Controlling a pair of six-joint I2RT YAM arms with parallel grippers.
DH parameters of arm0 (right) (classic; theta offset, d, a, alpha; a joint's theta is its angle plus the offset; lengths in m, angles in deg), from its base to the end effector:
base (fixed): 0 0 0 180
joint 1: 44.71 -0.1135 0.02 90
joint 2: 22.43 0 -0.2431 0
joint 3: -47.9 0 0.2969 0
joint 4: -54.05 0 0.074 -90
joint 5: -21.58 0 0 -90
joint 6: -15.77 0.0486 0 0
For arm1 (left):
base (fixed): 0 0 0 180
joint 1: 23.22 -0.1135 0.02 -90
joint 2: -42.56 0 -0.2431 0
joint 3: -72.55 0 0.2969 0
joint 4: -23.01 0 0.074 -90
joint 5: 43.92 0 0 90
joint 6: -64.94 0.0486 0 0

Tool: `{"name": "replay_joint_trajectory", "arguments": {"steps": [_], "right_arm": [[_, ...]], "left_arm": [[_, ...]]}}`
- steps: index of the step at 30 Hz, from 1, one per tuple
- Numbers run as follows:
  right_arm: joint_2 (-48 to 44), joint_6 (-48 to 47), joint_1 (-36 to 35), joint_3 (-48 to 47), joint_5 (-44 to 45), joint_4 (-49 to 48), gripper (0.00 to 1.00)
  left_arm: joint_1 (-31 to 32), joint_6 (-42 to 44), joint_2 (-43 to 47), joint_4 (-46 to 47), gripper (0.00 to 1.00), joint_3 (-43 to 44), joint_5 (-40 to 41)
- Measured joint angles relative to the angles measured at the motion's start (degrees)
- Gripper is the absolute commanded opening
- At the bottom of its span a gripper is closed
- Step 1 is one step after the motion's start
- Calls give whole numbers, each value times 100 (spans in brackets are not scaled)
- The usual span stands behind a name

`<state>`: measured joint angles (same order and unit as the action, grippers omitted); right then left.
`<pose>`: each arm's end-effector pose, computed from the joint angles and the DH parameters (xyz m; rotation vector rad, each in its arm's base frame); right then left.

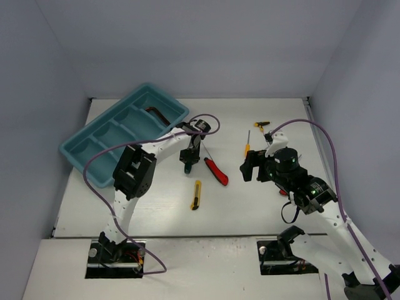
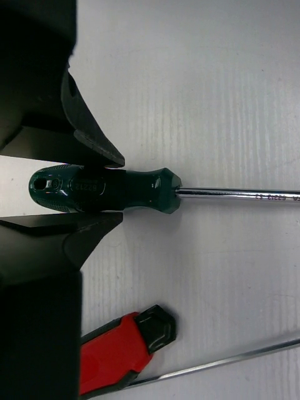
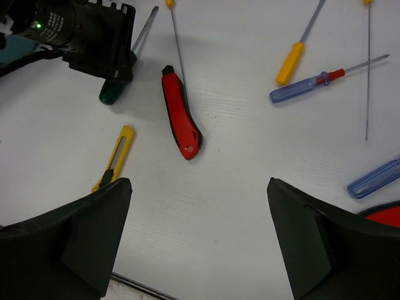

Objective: Sort the tools into containers

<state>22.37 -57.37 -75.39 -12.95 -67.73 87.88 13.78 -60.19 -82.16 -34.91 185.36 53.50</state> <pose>0.2149 0.1268 0.3294 -0.2225 1.9064 0.5538 0.3960 -0.2905 0.1373 0.0133 2.7783 -0.1453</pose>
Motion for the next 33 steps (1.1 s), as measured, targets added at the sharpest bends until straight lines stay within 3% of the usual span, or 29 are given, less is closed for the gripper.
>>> {"name": "replay_joint_trajectory", "arguments": {"steps": [4, 8, 13, 16, 22, 24, 30, 33], "right_arm": [[24, -27, 21, -60, 0, 6, 87], [57, -45, 37, -141, 16, 6, 87], [118, -62, 37, -207, 94, 6, 88], [201, -71, 37, -250, 178, 4, 88], [318, -67, 38, -251, 370, 6, 88], [342, -64, 64, -251, 418, 6, 88], [345, -26, 66, -250, 527, 6, 88], [345, 13, 66, -232, 583, 4, 88]], "left_arm": [[0, -126, 615, -140, 0, -157, 18], [-63, -292, 1895, -192, 0, -117, 271], [-851, -593, 3012, -139, 0, 234, 618], [-1659, -750, 2999, -142, 0, 466, 799], [-2631, -1078, 1848, -157, 3, 689, 936], [-2752, -1180, 1408, -175, 7, 725, 858], [-2899, -1314, 444, -281, 48, 1142, 555], [-2903, -1402, 364, -278, 60, 1202, 477]]}}
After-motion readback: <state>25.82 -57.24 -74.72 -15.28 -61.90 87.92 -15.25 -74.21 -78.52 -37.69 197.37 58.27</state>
